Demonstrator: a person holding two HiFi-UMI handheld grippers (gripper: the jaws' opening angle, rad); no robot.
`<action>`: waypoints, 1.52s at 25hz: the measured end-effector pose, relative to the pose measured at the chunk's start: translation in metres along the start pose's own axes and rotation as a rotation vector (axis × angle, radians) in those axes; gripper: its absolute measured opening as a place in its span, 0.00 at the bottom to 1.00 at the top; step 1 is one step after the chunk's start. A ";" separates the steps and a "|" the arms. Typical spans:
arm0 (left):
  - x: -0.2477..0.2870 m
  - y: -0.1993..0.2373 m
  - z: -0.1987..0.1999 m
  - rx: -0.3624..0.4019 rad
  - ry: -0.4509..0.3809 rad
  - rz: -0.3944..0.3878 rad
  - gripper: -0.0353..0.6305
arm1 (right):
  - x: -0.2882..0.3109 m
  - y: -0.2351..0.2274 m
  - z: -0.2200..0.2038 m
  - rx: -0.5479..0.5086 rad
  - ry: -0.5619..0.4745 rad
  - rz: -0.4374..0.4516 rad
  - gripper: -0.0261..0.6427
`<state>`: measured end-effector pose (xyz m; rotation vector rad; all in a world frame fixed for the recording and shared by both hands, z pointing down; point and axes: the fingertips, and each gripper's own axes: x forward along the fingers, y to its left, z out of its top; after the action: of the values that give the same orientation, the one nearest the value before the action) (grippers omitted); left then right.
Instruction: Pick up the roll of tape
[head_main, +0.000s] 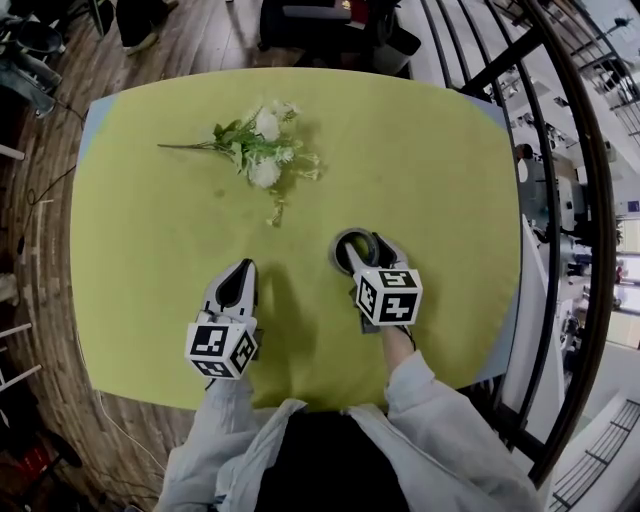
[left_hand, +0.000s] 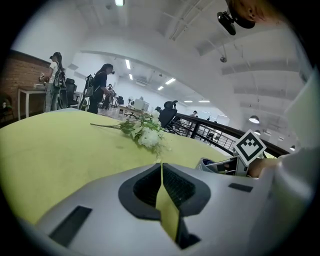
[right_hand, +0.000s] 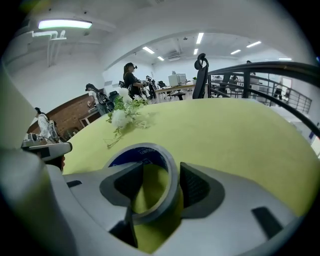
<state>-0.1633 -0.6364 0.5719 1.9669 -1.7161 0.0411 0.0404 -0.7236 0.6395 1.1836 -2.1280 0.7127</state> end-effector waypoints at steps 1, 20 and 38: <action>-0.001 0.000 0.000 -0.001 0.001 0.001 0.09 | 0.000 -0.003 0.000 0.003 0.001 -0.016 0.37; -0.026 -0.010 0.006 0.027 -0.020 0.016 0.09 | -0.031 -0.005 0.011 0.070 -0.121 -0.022 0.20; -0.092 -0.045 0.003 0.069 -0.077 -0.015 0.09 | -0.129 0.017 0.003 0.103 -0.278 -0.031 0.19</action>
<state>-0.1401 -0.5513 0.5200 2.0558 -1.7698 0.0196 0.0798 -0.6462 0.5419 1.4403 -2.3147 0.6840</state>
